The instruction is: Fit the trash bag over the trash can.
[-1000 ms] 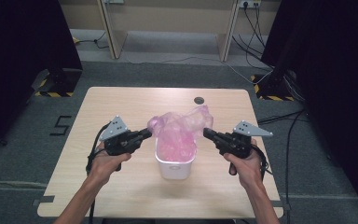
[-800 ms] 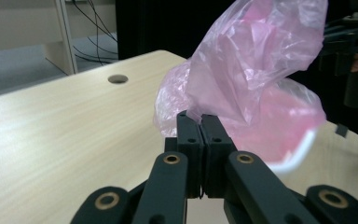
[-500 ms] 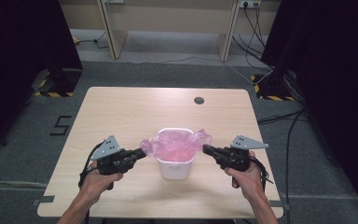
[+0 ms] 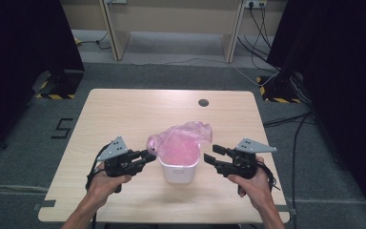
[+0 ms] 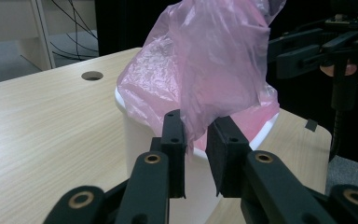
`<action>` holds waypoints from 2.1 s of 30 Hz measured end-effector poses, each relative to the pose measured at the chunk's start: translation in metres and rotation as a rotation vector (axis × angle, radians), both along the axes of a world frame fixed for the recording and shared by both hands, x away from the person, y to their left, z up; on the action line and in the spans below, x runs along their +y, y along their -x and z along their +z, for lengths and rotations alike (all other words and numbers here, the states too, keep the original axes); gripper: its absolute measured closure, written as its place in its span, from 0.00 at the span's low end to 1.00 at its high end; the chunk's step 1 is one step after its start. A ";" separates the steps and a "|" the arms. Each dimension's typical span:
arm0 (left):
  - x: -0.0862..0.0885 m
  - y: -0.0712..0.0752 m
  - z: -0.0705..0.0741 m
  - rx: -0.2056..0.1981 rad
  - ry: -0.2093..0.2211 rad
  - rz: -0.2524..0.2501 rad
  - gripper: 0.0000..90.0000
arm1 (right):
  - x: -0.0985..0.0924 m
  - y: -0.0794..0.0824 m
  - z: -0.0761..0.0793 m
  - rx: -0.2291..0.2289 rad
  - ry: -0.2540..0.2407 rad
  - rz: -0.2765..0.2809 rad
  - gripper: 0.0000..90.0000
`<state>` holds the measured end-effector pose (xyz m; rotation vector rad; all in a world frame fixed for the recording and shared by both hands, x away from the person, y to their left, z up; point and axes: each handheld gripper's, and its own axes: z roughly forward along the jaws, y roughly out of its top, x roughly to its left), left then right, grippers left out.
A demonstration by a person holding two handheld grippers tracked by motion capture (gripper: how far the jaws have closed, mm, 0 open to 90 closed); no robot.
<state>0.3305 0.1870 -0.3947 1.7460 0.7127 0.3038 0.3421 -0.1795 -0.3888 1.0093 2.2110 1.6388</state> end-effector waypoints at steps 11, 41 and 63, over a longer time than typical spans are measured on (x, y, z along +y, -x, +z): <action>-0.004 -0.003 -0.001 0.012 -0.002 -0.008 0.85 | 0.053 -0.009 0.006 -0.098 0.282 0.147 0.77; -0.004 -0.004 0.058 -0.054 0.063 0.071 0.35 | 0.043 -0.033 0.081 -0.156 0.103 -0.012 0.37; 0.034 0.015 0.004 0.029 0.090 0.002 0.99 | 0.018 0.017 0.020 -0.146 0.199 0.321 0.98</action>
